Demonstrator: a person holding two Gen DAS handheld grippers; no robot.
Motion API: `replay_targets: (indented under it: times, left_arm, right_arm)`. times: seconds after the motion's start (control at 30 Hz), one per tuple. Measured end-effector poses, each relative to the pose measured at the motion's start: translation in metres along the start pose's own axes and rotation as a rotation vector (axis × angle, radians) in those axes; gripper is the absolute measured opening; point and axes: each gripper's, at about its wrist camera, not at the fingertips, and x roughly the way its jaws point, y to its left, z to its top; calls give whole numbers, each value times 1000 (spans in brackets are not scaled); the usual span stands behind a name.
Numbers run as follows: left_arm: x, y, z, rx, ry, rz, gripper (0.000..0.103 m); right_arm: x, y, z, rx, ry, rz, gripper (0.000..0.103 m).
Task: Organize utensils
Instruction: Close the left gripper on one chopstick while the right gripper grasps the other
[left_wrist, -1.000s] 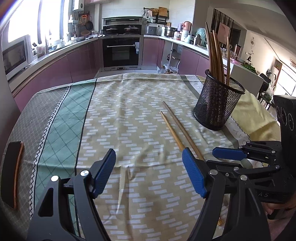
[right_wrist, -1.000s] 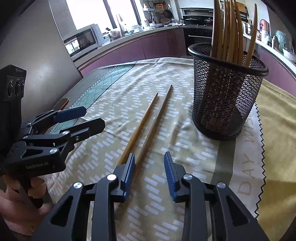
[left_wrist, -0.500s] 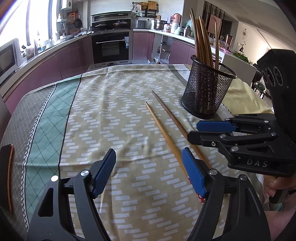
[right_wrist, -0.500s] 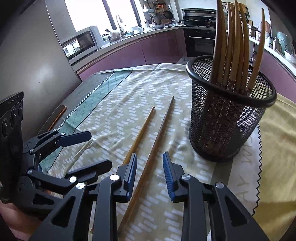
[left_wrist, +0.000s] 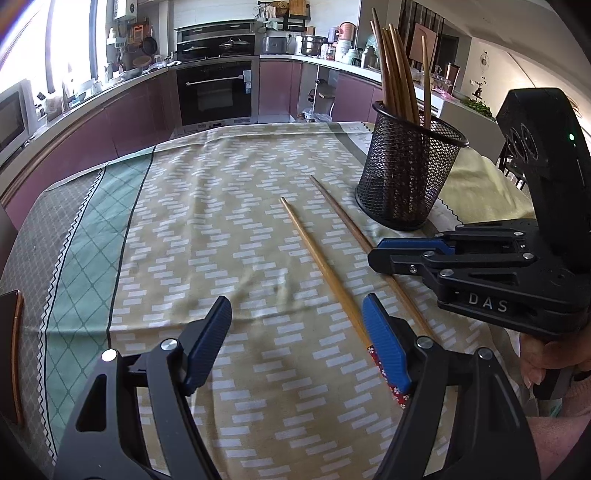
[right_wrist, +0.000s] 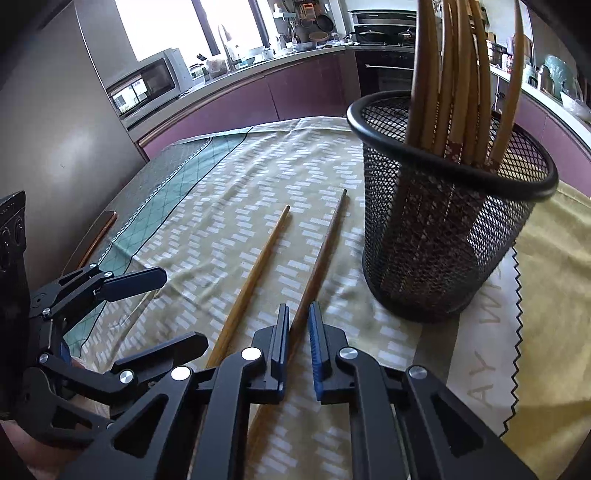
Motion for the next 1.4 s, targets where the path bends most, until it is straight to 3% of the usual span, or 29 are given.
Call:
replay_targets:
  times: [0.27, 0.63, 0.9, 1.13, 1.27, 1.4]
  left_arm:
    - [13, -9, 6, 22, 30, -10, 67]
    - [30, -23, 15, 57, 73, 20, 50]
    - [36, -22, 21, 57, 76, 37, 45]
    - [39, -22, 24, 56, 77, 37, 35]
    - [40, -22, 25, 49, 77, 32, 25]
    - [41, -23, 24, 41, 75, 33, 21]
  right_arm:
    - [-13, -5, -16, 38, 7, 20, 8]
    - [-4, -9, -2, 4, -4, -13, 19]
    - [1, -7, 4, -28, -6, -36, 19]
    - [6, -1, 7, -41, -10, -56, 17]
    - [6, -3, 7, -15, -14, -36, 9]
    - [5, -4, 5, 2, -24, -27, 7]
